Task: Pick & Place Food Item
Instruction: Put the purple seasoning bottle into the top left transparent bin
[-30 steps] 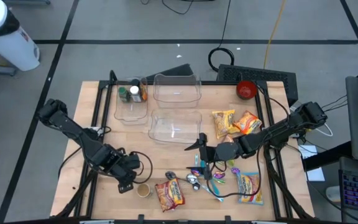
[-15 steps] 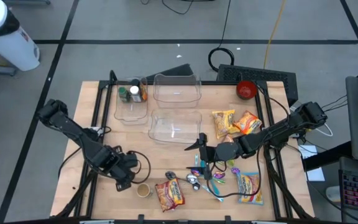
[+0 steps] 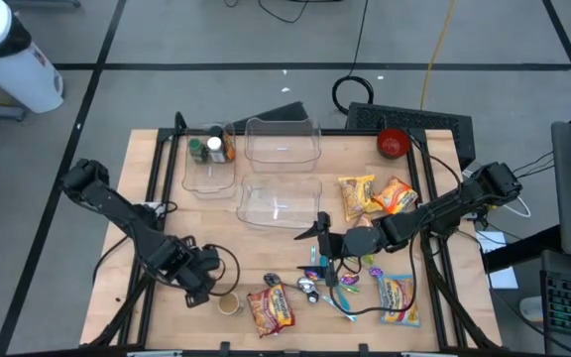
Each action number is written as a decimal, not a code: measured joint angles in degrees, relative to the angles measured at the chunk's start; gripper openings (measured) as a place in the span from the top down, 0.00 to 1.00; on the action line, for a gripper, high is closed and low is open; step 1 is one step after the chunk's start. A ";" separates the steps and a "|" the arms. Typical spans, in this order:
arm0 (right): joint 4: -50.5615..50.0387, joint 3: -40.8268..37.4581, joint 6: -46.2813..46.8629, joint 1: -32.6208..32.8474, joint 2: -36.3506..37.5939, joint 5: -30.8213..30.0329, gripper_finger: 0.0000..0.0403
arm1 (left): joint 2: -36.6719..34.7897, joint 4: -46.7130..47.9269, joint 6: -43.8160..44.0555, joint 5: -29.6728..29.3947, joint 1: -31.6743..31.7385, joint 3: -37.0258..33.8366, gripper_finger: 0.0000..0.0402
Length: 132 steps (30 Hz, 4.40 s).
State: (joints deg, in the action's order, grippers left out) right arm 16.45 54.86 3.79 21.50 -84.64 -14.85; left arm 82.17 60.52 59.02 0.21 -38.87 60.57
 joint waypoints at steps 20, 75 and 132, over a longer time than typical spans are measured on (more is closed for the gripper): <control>0.02 0.00 0.00 0.00 0.00 -0.01 0.14 | 0.00 -1.19 2.36 -0.26 0.00 -2.58 0.33; -0.63 -0.03 -11.68 -1.14 4.62 -4.66 0.14 | -3.41 29.74 -33.42 -22.16 39.97 36.42 0.49; 6.88 -17.71 -13.46 -4.44 24.94 -7.87 0.14 | -5.31 -1.98 -61.52 -2.01 92.85 -6.42 0.33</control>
State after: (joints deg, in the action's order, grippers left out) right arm 23.33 37.15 -9.67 17.06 -59.70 -22.72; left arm 76.86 58.54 -2.49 -1.80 53.98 54.15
